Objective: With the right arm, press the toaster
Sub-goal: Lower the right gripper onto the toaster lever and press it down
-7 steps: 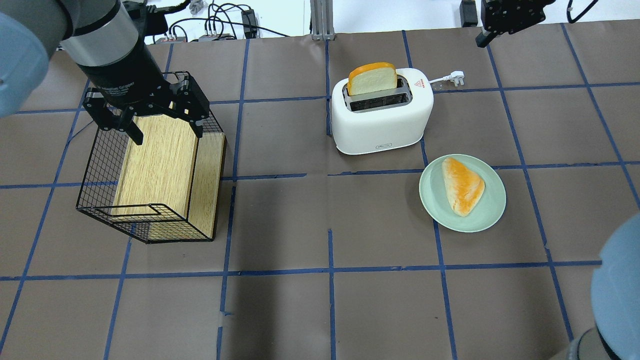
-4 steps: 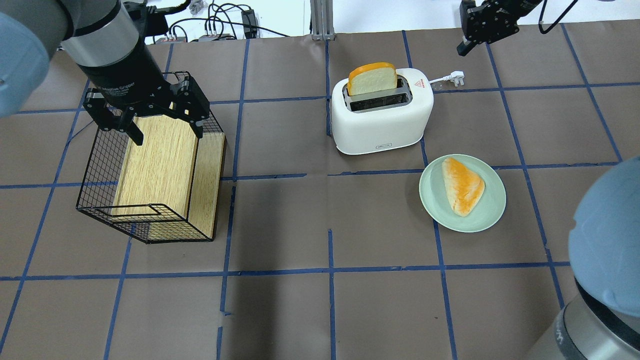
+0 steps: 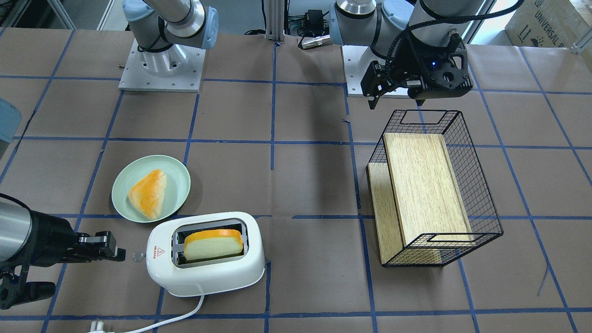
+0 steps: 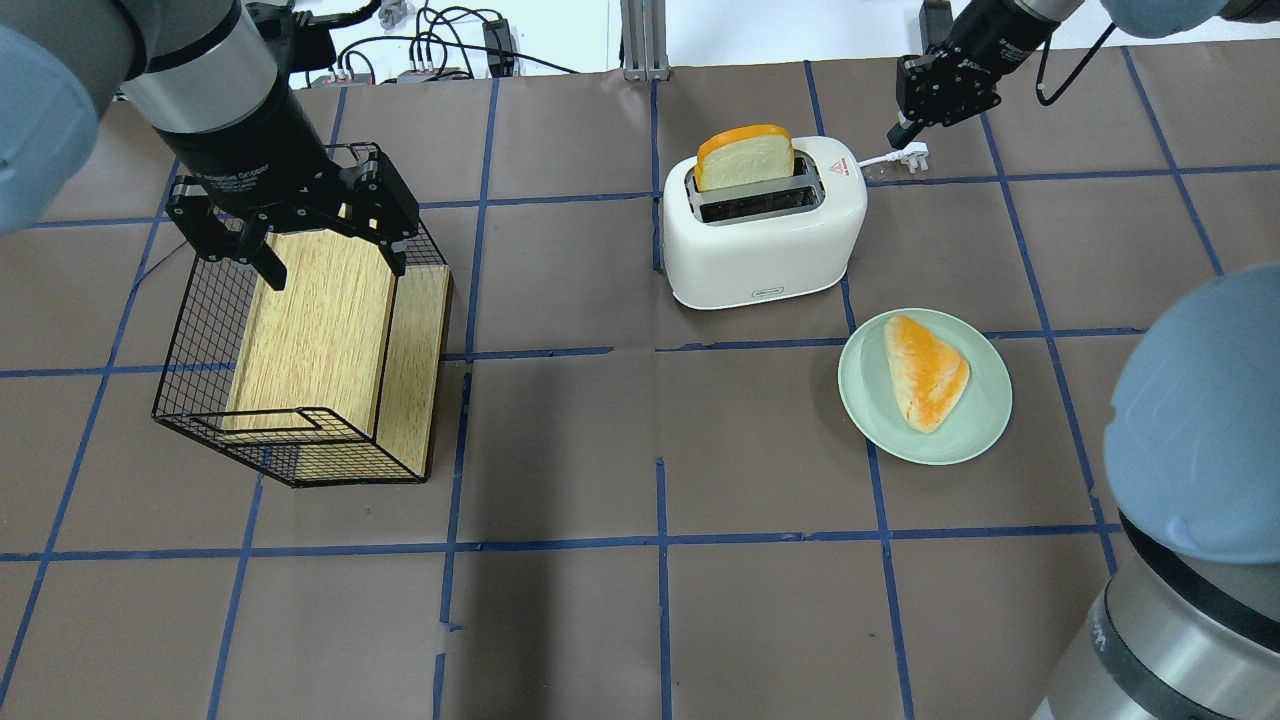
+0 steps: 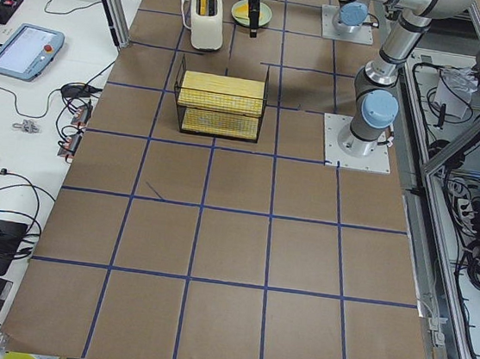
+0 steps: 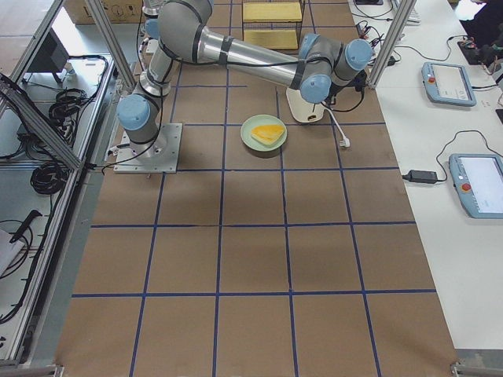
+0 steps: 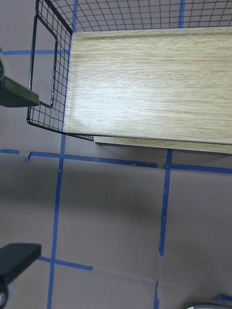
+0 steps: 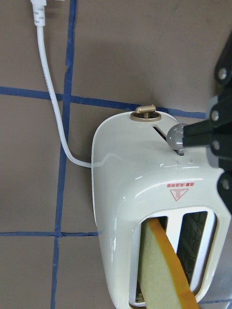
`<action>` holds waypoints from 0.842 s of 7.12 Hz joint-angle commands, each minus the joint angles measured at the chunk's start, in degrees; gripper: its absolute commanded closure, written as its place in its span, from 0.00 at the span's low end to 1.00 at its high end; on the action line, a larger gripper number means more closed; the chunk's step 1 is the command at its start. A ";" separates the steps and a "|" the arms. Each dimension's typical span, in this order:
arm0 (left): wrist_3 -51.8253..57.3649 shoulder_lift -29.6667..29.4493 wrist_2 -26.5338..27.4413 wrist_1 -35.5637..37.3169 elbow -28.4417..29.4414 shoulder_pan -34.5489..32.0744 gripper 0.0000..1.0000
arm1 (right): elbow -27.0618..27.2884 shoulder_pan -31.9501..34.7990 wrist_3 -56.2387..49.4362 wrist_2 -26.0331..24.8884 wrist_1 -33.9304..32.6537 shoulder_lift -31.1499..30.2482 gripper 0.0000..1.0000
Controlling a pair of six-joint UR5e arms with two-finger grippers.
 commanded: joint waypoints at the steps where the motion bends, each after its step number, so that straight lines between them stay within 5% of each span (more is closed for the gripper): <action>1: 0.00 0.00 0.00 0.06 0.06 0.00 0.00 | 0.00 0.05 0.04 0.08 0.01 1.48 0.96; 6: 0.00 0.00 0.00 0.06 -0.02 0.00 0.00 | 0.35 0.40 0.04 -0.01 0.36 2.71 0.96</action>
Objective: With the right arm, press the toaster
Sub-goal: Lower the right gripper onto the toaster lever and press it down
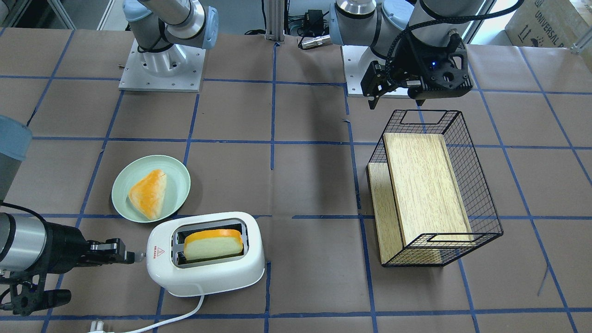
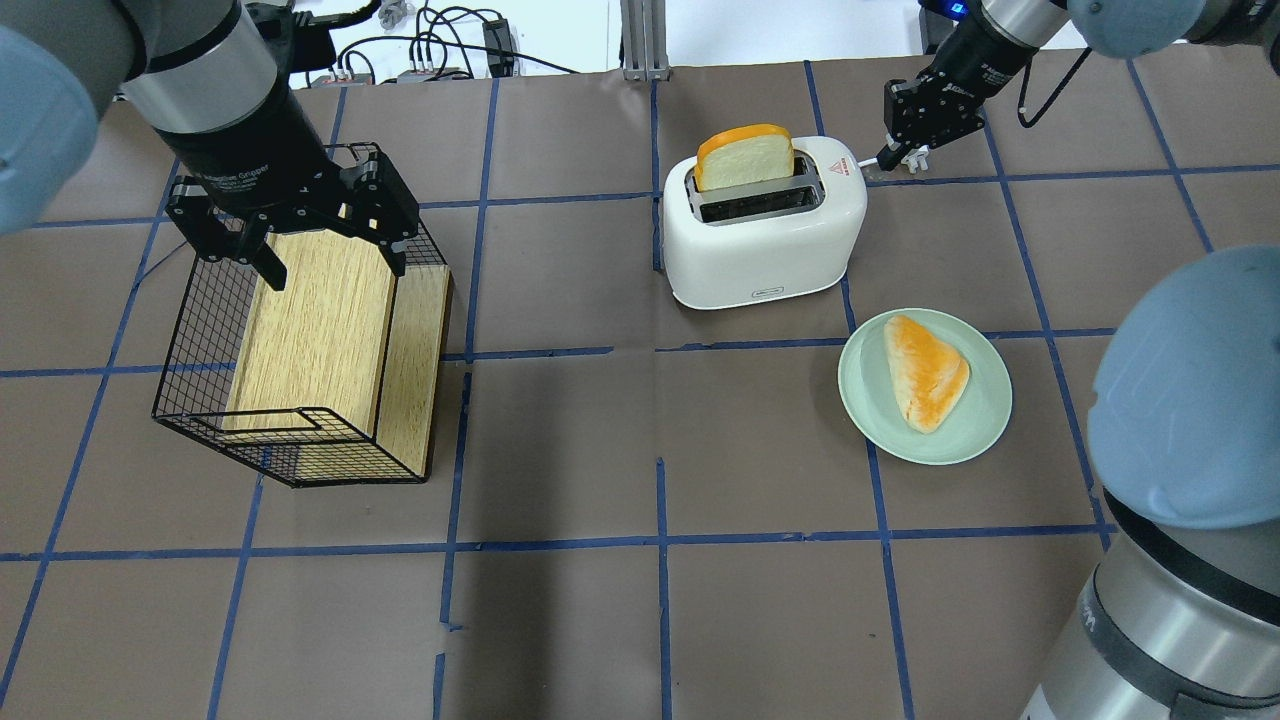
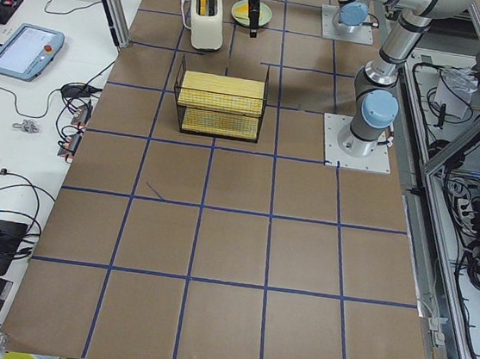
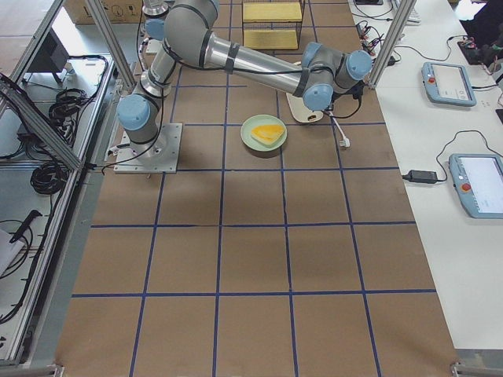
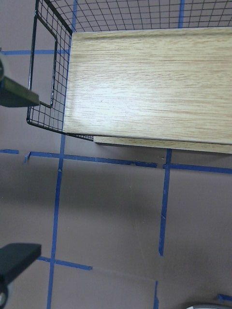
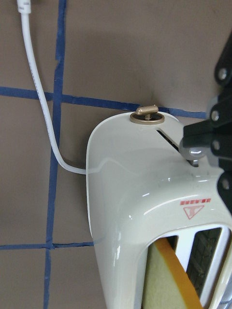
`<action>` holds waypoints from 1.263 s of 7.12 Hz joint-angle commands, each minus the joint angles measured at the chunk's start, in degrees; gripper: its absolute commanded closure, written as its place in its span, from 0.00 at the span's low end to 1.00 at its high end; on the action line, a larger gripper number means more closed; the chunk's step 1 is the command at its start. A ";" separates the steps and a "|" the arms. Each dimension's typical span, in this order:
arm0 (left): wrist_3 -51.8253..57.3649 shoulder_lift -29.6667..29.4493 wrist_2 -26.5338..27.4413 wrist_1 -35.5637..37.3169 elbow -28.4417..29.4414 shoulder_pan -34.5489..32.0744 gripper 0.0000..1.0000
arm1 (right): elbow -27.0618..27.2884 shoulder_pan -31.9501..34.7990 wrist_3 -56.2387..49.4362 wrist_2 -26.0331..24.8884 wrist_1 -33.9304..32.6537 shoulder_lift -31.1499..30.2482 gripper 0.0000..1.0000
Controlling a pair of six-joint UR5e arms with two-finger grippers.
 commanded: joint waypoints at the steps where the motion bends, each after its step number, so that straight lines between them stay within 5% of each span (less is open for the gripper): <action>1: 0.00 0.06 0.00 -0.07 0.00 0.00 0.00 | 0.05 0.07 -0.09 -0.09 0.89 0.87 0.96; 9: 0.00 -0.03 0.00 -0.07 0.00 0.00 0.00 | -0.21 -0.11 -0.53 0.00 0.81 4.21 0.96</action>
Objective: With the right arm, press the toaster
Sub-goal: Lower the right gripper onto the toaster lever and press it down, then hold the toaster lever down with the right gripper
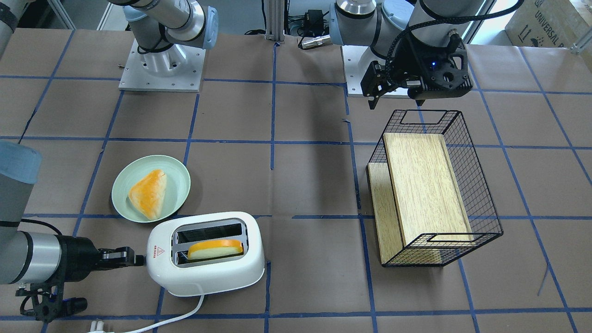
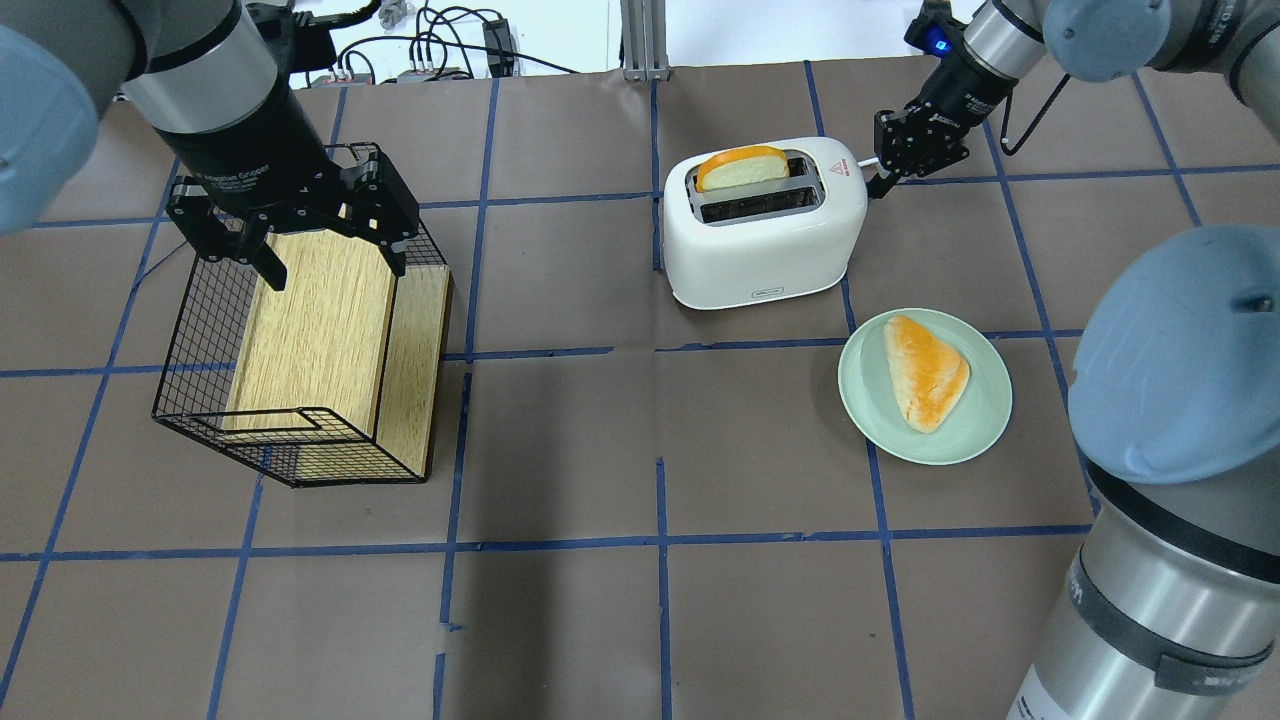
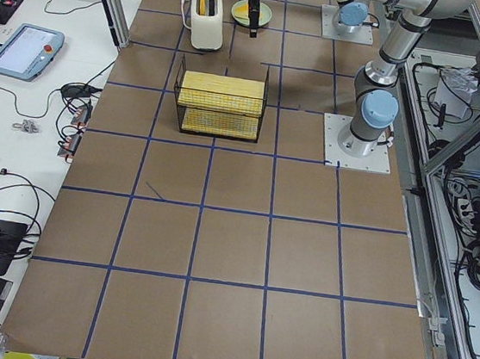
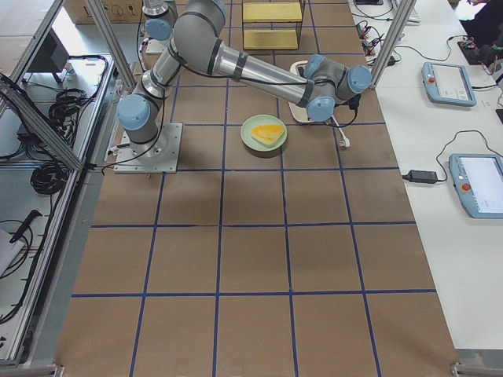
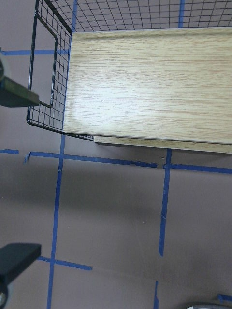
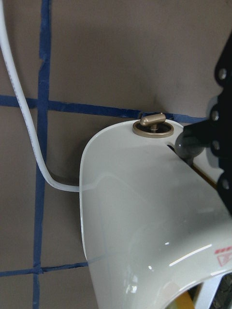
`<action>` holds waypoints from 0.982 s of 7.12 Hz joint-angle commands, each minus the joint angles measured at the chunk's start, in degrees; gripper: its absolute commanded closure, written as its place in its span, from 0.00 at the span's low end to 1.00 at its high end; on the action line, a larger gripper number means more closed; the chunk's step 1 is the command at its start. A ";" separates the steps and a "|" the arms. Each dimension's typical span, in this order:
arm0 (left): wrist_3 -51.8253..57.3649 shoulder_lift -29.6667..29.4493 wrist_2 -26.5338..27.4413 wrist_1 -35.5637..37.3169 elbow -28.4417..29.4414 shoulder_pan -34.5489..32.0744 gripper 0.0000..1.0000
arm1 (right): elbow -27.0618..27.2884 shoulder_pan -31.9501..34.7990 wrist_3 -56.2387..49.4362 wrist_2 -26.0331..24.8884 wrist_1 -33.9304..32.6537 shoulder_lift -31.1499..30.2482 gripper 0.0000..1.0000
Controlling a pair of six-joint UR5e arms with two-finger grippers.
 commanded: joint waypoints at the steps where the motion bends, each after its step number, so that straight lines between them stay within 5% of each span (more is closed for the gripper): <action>1: 0.00 0.00 0.00 -0.03 0.00 0.00 0.00 | -0.02 -0.03 -0.07 0.03 -0.02 0.79 0.96; 7: 0.00 0.00 0.00 -0.03 0.00 0.00 0.00 | -0.72 0.06 0.72 -0.67 -0.29 -0.07 0.93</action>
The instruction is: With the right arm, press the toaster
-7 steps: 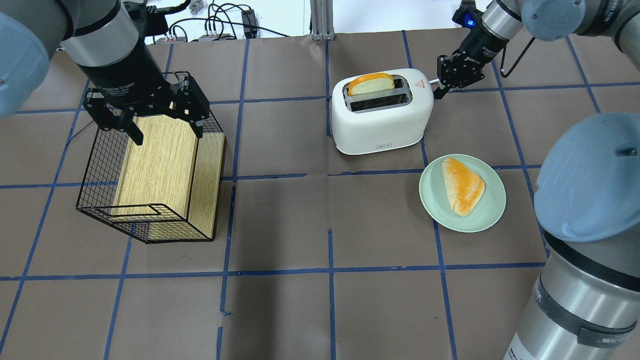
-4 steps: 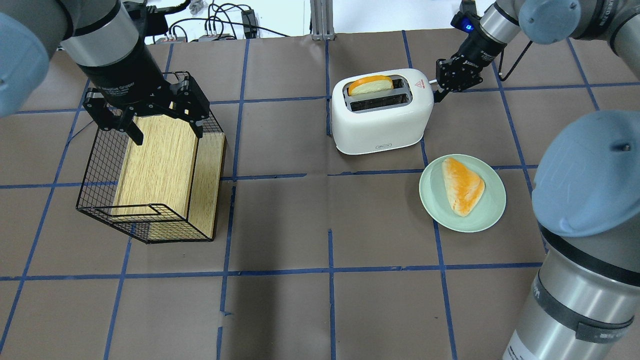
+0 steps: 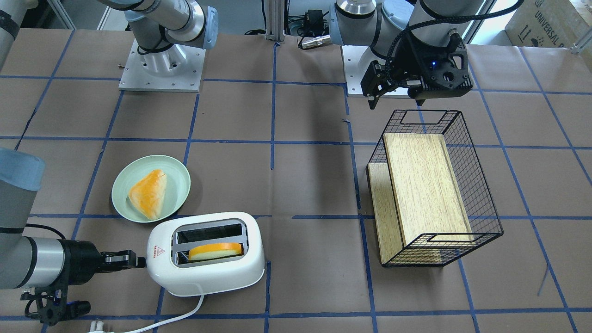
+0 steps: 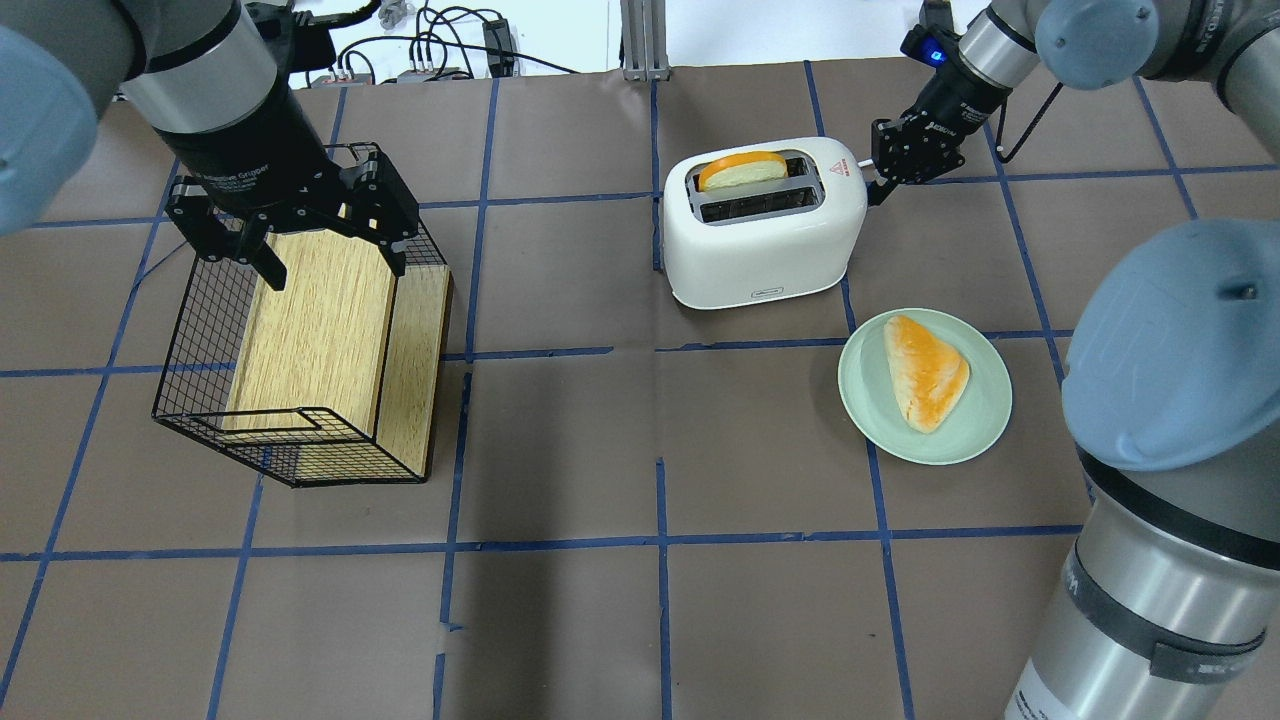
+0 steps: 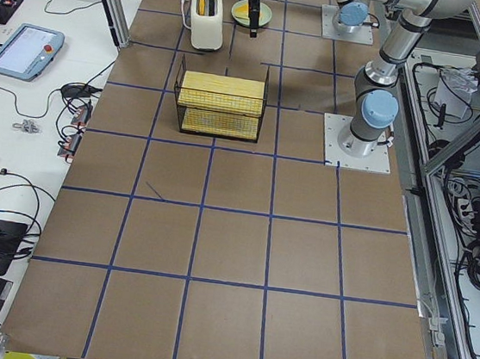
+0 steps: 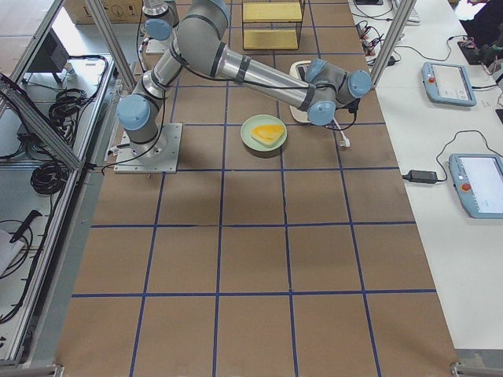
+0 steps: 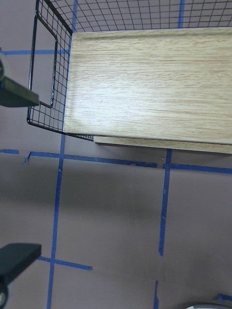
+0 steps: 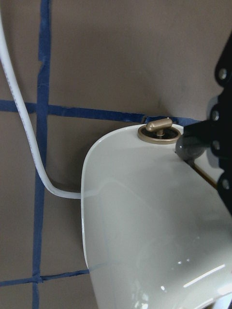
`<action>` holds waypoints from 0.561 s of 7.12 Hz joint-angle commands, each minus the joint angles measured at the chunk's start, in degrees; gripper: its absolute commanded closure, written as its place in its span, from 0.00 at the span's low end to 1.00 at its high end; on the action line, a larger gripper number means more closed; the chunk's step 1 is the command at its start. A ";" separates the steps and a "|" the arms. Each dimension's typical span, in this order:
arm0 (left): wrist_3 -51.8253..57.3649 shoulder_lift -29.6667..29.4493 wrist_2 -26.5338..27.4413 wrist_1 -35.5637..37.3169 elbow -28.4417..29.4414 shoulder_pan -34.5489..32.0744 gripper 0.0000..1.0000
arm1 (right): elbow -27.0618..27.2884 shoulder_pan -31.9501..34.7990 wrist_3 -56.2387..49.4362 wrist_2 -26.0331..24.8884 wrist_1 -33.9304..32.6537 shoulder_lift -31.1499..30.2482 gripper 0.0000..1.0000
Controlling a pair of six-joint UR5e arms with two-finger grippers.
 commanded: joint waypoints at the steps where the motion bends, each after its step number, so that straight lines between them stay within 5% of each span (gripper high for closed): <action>1: 0.00 -0.06 0.00 0.04 0.00 0.00 0.00 | -1.85 0.21 0.89 -3.65 0.07 -2.60 0.82; 3: 0.00 -0.06 0.00 -0.05 0.00 0.00 0.00 | -3.96 5.98 7.80 -16.62 -0.45 -7.87 0.00; 4: 0.00 -0.06 0.00 -0.05 0.00 0.00 0.00 | -4.23 7.67 8.79 -22.69 -0.63 -9.98 0.00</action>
